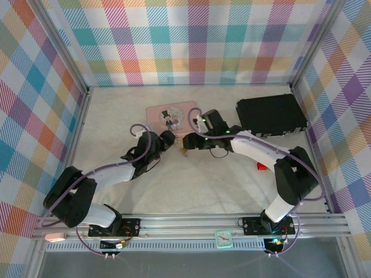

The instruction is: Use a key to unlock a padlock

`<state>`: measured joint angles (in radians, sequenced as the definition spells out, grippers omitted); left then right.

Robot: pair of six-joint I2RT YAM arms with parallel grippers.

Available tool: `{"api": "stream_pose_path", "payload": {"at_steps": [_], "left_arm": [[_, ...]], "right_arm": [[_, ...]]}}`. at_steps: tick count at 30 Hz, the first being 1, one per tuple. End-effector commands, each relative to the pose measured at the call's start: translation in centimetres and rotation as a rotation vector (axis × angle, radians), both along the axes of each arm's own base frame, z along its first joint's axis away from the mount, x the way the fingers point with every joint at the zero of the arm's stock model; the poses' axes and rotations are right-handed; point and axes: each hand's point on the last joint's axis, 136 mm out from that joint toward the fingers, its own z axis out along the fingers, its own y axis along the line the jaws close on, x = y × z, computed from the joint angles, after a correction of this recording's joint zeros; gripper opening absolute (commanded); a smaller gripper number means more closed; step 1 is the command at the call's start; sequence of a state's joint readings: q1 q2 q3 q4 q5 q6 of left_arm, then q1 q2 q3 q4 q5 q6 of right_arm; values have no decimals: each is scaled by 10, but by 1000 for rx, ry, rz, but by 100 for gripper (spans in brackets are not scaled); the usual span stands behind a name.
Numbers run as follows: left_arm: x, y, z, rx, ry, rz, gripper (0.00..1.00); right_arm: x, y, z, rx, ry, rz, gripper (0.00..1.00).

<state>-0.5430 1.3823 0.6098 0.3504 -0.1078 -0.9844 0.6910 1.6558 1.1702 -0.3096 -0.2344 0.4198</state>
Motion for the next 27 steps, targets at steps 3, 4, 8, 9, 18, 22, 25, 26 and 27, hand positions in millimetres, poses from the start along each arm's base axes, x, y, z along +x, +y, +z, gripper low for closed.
{"api": "stream_pose_path", "payload": {"at_steps": [3,4,8,9,18,22,25,26,27], "left_arm": [[-4,38,-21,25,119,21,71],[-3,41,-23,11,127,26,71],[3,45,-23,-12,126,25,70],[4,45,-22,-19,121,25,70],[4,46,-17,-45,90,27,69],[3,45,-15,-49,80,20,69],[3,44,-15,-56,71,11,67],[3,43,-15,-60,68,8,67],[3,42,-14,-65,63,1,66]], "right_arm": [[-25,8,-41,-314,-50,235,60],[-24,8,-46,-355,-62,245,60],[-12,13,-61,-519,-150,289,61],[-9,15,-67,-556,-168,307,61],[28,20,-99,-735,-354,337,60],[39,26,-107,-730,-394,315,55],[45,28,-107,-722,-432,288,46],[46,29,-107,-726,-452,311,40],[45,29,-108,-719,-458,319,33]]}}
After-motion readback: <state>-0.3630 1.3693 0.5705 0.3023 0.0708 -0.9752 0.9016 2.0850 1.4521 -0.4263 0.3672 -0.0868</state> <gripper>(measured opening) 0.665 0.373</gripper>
